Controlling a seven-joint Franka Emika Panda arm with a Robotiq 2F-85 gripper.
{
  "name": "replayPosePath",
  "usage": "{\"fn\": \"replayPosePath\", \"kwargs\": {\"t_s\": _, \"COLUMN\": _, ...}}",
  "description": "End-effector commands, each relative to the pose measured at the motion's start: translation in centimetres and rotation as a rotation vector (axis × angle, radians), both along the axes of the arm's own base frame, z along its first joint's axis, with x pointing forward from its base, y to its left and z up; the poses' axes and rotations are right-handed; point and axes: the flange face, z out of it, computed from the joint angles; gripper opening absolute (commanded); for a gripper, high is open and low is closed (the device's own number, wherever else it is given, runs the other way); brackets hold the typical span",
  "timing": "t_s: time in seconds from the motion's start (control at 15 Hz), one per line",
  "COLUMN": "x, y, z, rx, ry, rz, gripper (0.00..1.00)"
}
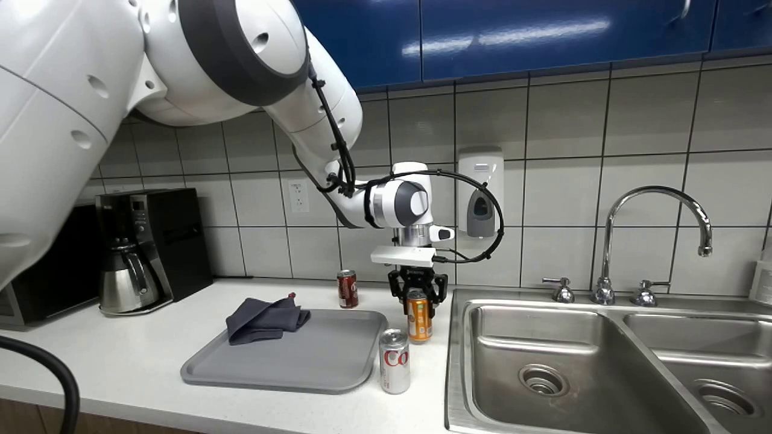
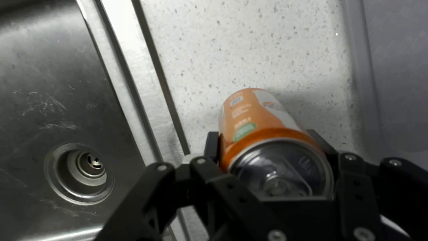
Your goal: Pick up the silver coke can and put it on the kitchen counter, pick up the orange fanta can and put it on the kitchen counter
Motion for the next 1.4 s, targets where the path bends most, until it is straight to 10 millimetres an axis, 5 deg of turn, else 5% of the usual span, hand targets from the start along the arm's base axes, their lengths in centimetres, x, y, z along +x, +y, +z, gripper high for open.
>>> {"fn": "replayPosePath", "kwargs": {"t_s": 0.0, "x": 0.0, "y": 0.0, "z": 0.2, "rx": 0.009, "ry": -0.017, "rz": 0.016, "gripper": 0.39}}
{"fn": "replayPosePath", "kwargs": {"t_s": 0.13, "x": -0.1, "y": 0.1, "z": 0.0, "rx": 0.012, "ry": -0.011, "rz": 0.016, "gripper": 0.39}}
{"fn": "replayPosePath", "kwargs": {"t_s": 0.2, "x": -0.1, "y": 0.1, "z": -0.1, "rx": 0.011, "ry": -0.008, "rz": 0.016, "gripper": 0.56}}
{"fn": "replayPosePath", "kwargs": {"t_s": 0.53, "x": -0.2, "y": 0.1, "z": -0.4, "rx": 0.016, "ry": 0.004, "rz": 0.014, "gripper": 0.77}}
{"fn": "replayPosePath", "kwargs": {"t_s": 0.67, "x": -0.4, "y": 0.2, "z": 0.0, "rx": 0.019, "ry": 0.007, "rz": 0.02, "gripper": 0.98}}
{"fn": "replayPosePath", "kwargs": {"t_s": 1.33, "x": -1.1, "y": 0.2, "z": 5.5, "rx": 0.017, "ry": -0.037, "rz": 0.044, "gripper": 1.0}}
